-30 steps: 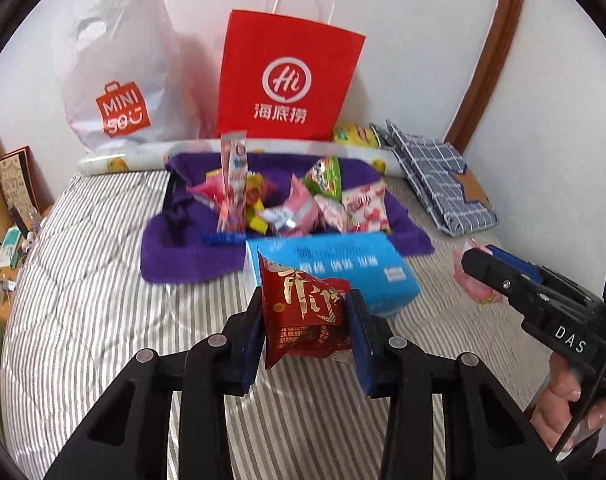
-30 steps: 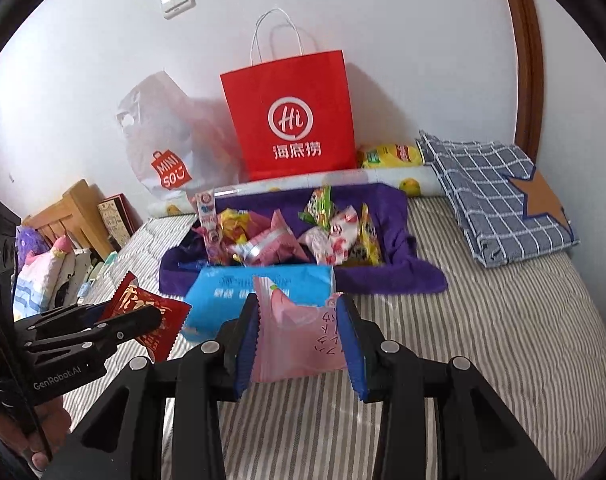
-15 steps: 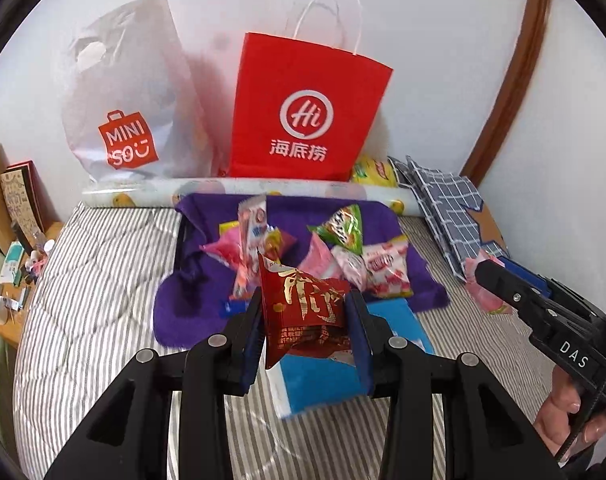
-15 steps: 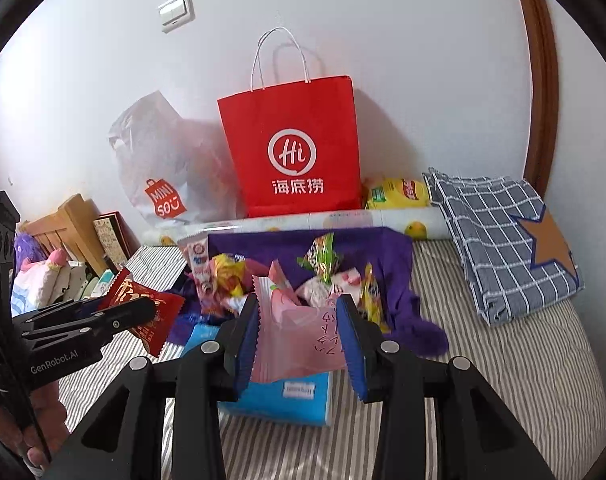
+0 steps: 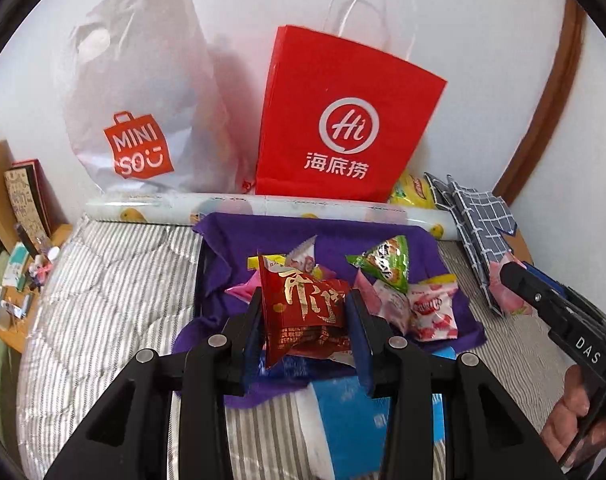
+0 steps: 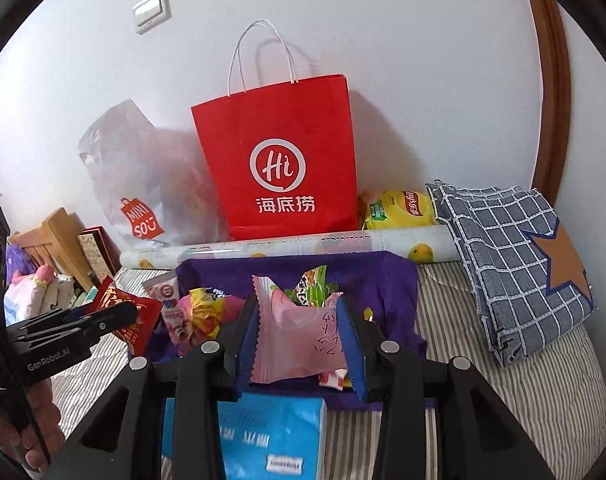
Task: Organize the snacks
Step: 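Lower both packets onto the towel and open both tools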
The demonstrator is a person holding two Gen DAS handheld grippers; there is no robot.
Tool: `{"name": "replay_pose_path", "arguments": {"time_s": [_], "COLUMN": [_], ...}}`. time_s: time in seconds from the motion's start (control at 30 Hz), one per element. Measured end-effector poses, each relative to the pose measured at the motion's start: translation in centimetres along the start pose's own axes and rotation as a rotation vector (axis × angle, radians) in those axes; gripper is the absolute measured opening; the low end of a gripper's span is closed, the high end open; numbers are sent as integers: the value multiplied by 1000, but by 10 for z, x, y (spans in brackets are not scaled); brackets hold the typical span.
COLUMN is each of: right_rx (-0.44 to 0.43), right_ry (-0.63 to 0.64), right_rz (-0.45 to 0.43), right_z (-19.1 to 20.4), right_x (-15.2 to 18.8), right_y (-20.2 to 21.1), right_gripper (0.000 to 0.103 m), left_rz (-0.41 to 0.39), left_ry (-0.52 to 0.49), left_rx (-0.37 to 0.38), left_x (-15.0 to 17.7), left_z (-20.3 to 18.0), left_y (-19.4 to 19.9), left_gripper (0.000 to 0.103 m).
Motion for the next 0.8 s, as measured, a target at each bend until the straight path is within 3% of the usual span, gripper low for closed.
{"name": "replay_pose_path", "arguments": {"time_s": [0.4, 0.8], "right_rx": [40, 81], "right_ry": [-11, -27], "right_rz": [29, 49], "right_z": [-10, -27], "right_x": [-6, 2], "right_y": [-50, -79], "right_gripper": [36, 36], "left_rz": [25, 56], "left_ry": [32, 19], "left_rx": [20, 62], "left_x": [-16, -17], "left_z": [15, -1], "left_y": [-42, -76], "left_gripper": [38, 38]}}
Point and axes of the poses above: each gripper's, at about its wrist camera, not at the fingertips, and y roughly against the way its jaws point, z to its left, x to its underside, the point moved 5 cm from there along -y, roughly the way its jaws point, and after that the axes turned 2 degrees about -x, right-handed, at the moved point
